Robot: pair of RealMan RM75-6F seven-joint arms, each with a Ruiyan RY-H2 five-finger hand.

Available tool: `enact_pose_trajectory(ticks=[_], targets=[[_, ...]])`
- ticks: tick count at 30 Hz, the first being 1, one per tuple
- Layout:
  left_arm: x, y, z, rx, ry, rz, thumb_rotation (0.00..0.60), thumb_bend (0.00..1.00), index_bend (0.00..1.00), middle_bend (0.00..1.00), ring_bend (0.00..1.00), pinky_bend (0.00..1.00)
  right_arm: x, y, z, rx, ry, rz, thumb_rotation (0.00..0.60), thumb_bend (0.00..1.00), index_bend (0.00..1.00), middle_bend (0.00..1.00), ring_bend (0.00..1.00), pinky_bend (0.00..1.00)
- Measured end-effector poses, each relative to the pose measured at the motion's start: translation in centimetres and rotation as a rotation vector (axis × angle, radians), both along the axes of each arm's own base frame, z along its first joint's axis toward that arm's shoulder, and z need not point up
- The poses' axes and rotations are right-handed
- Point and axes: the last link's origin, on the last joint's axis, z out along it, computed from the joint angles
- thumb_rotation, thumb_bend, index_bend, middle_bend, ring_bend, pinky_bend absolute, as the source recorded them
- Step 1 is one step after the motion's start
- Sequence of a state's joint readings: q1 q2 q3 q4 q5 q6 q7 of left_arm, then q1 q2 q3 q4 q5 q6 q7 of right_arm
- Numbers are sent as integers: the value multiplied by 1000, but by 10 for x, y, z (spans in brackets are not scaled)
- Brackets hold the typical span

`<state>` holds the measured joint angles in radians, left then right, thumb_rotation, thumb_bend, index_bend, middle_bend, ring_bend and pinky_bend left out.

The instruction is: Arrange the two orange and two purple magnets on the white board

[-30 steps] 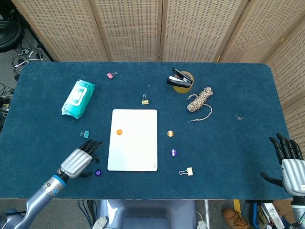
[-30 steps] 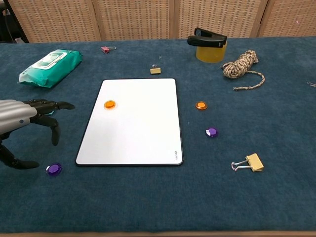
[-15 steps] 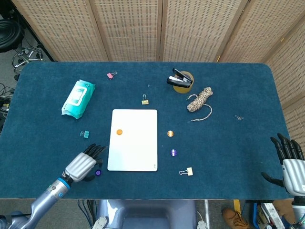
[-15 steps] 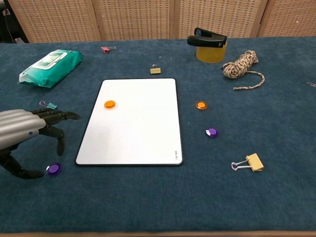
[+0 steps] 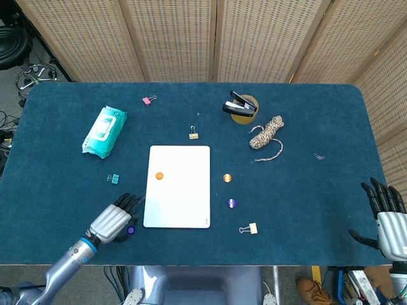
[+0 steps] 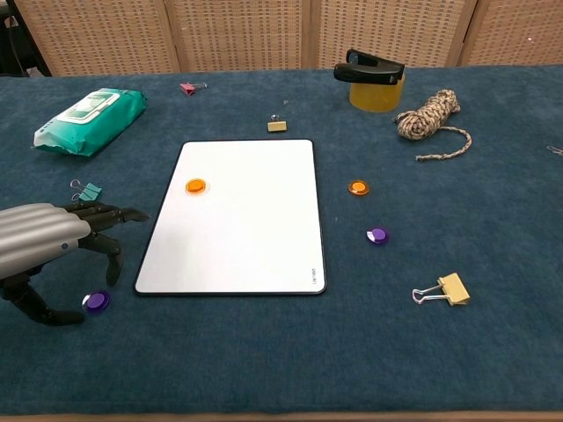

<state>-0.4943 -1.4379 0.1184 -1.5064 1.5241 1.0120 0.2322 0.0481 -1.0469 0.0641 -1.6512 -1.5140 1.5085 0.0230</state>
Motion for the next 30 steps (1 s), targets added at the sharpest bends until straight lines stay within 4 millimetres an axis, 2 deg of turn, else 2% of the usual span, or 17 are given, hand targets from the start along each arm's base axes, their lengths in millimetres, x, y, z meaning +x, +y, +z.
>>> enact_pose_trajectory(ticks=[21, 30], targets=[[2, -1, -10, -7, 1, 7, 600, 234, 578, 0, 0, 0, 0, 0, 1, -2, -4, 0, 600, 0, 0, 0, 0, 0], [3, 2, -6, 8, -8, 10, 600, 239, 583, 0, 0, 0, 0, 0, 1, -3, -4, -1, 600, 0, 0, 0, 0, 0]])
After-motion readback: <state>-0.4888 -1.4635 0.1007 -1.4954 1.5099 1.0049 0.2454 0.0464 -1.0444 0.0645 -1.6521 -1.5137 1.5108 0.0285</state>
